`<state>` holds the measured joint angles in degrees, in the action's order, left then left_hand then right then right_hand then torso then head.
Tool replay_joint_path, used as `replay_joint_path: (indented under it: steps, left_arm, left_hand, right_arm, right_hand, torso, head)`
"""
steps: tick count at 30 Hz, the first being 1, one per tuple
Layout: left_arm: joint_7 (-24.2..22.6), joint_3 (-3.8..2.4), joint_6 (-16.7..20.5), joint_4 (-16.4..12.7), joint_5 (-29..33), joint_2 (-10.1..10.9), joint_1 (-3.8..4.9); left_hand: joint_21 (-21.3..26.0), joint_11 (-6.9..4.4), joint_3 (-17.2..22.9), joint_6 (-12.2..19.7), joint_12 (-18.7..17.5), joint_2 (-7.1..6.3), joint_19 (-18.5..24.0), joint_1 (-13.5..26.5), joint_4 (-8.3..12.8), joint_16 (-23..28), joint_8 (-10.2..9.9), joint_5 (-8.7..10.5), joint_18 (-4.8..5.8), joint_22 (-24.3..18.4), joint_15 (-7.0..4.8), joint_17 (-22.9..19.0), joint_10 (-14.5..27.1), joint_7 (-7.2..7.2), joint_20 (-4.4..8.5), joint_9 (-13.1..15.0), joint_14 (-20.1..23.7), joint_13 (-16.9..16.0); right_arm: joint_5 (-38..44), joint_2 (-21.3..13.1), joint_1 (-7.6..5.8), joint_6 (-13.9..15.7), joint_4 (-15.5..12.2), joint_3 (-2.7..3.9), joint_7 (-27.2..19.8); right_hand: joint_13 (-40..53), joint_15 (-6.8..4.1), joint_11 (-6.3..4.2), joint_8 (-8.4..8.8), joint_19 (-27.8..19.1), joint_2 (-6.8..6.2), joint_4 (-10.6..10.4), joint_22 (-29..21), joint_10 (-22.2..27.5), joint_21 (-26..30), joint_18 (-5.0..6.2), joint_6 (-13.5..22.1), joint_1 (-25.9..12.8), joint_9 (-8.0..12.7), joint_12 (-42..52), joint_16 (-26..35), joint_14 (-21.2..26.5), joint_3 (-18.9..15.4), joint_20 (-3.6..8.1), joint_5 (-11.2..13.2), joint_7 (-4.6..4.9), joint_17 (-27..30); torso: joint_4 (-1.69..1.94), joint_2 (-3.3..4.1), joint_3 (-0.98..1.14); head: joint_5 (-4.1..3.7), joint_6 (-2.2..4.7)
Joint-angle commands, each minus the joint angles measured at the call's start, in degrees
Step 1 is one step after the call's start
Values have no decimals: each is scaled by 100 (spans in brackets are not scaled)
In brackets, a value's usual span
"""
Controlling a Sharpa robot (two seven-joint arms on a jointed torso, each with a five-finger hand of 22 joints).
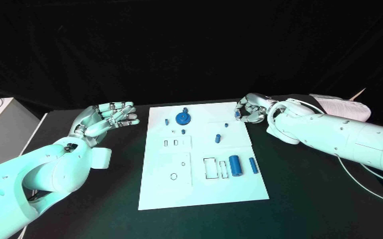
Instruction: Assemble the parts on the task board
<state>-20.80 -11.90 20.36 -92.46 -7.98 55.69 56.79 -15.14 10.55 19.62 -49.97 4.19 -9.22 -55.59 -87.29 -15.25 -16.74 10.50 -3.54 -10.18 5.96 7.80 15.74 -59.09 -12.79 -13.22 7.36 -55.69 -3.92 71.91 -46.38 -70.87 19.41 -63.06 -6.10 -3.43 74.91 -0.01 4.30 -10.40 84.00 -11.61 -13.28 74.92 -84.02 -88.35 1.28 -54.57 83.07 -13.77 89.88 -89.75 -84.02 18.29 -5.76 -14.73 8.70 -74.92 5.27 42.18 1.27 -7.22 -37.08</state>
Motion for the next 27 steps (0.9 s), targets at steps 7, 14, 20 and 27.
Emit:
replay_joint_path:
  steps: [7,14,20,27]
  left_arm:
    - [-12,-5,-95,-7,-3,-6,0]
    - [-9,-5,-93,-6,-3,-4,0]
    - [-10,-5,-92,-5,-3,-3,-1]
    - [-8,-5,-94,-5,-4,3,-1]
  left_hand:
    - [-26,-5,44,15,-35,-39,12,3,-5,-21,-17,25,-27,-7,-4,5,-35,-96,-17,-8,44,4]
    - [-26,-5,44,15,-35,-39,12,3,-5,-21,-17,25,-27,-7,-4,5,-35,-96,-17,-8,44,4]
    - [-26,-5,44,15,-35,-39,12,3,-5,-21,-17,25,-27,-7,-4,5,-35,-96,-17,-8,44,4]
    - [-26,-5,44,15,-35,-39,12,3,-5,-21,-17,25,-27,-7,-4,5,-35,-96,-17,-8,44,4]
  right_arm:
    - [86,35,6,-32,29,-2,-18]
    - [128,42,8,256,23,-2,6]
    - [179,42,10,571,-17,-2,64]
    - [229,-3,5,1005,-314,4,252]
  right_hand:
    - [1509,-130,-86,-186,519,153,29,1349,-598,-29,-80,-288,-46,-44,12,-25,-598,255,88,62,-89,-1508]
    - [1509,-288,-235,-475,520,300,114,1351,-598,-27,-80,-548,-120,-162,12,-25,-598,422,239,84,-260,-1508]
    - [1509,-330,-280,-572,526,319,147,1361,-598,-35,-83,-583,-159,-208,12,-25,-598,446,281,92,-308,-1508]
    - [1509,-337,-290,-591,529,317,158,1367,-598,-40,-85,-582,-166,-217,12,-25,-598,449,289,94,-316,-1508]
  torso:
    - [-4,3,8]
    - [-1,0,4]
    - [-2,-3,0]
    - [-18,-10,-6]
  head:
    - [-2,-6]
    - [-5,-13]
    - [1,-12]
    - [29,-9]
